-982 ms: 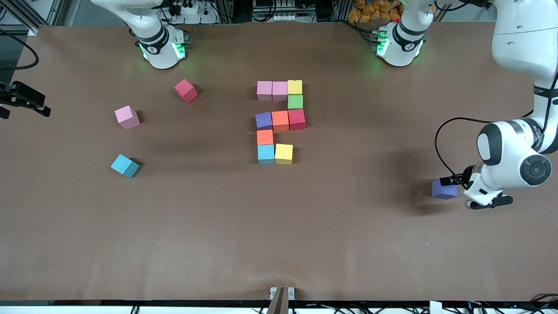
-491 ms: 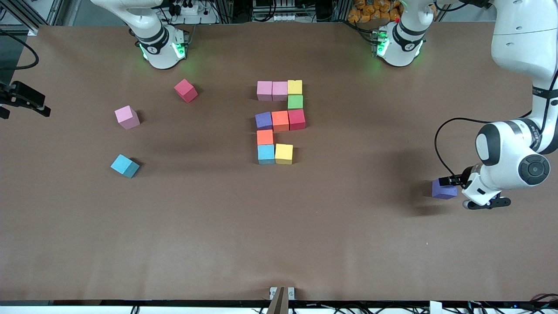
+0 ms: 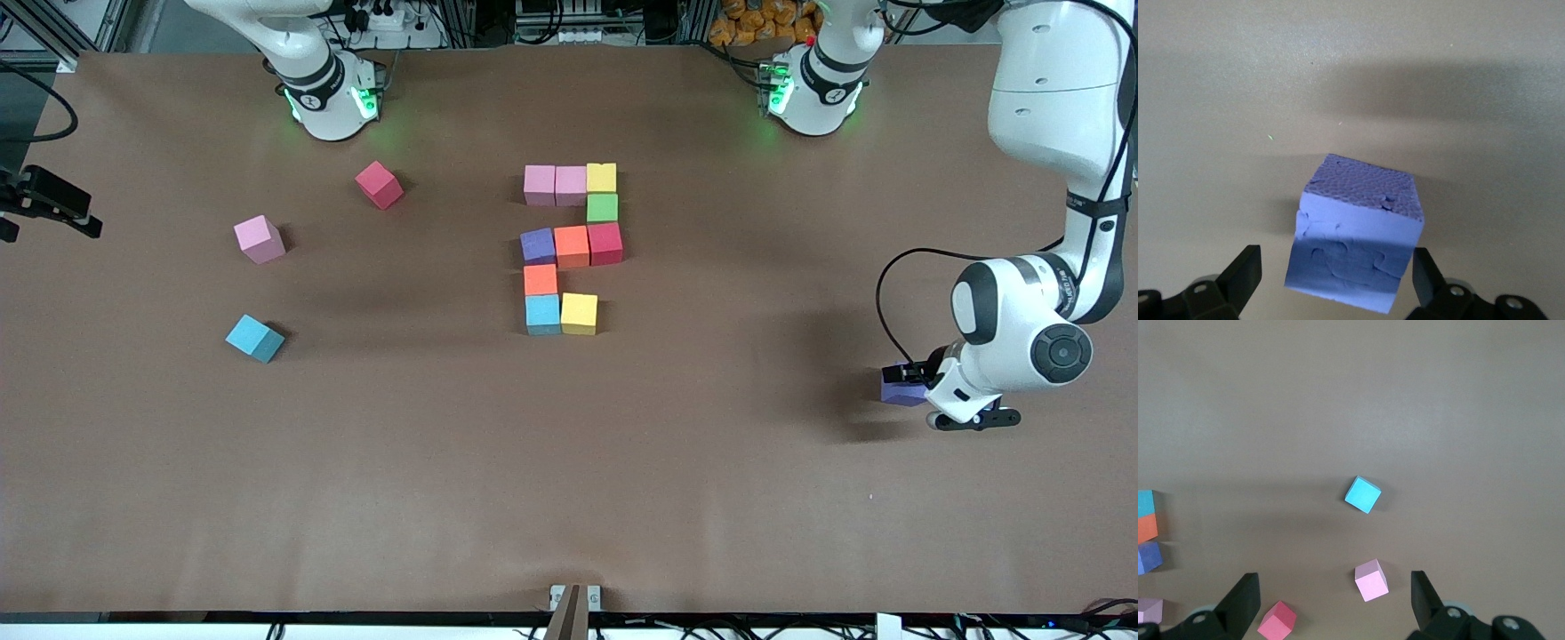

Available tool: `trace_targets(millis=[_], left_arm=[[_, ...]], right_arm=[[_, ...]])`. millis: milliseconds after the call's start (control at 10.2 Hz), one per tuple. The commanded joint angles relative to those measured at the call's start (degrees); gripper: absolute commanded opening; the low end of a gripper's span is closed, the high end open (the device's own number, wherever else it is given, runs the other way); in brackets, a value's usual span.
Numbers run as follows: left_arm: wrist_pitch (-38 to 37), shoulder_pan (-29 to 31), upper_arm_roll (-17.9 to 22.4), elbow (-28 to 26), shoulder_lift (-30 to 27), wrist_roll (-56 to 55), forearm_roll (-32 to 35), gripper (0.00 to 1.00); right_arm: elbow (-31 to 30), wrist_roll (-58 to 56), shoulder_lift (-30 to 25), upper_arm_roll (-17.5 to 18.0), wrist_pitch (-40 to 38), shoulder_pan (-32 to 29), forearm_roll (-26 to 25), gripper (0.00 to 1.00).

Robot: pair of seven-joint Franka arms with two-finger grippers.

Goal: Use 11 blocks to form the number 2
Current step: 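Lower the left gripper onto the purple cube and close it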

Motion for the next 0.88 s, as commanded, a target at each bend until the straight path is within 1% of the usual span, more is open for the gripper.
trace_targets(millis=[0,687,786], left_arm=[[1.26,0.26,-0.09,-0.1,0.39,0.77,1.26,1.0],[1.62,0.26,-0.09,1.48,2.24,0.86,1.08,1.0],[1.62,0.18,-0.09,1.57,2.24,0.86,1.17,0.98]], right_arm=[[0.47,0.33,0.14,0.19,-0.57,-0.41,0.69,1.0],[0.39,0.33,0.14,0.19,-0.57,-0.41,0.69,1.0],[0.39,0.33,0.14,0.28,-0.57,-0.32,0.69,1.0]])
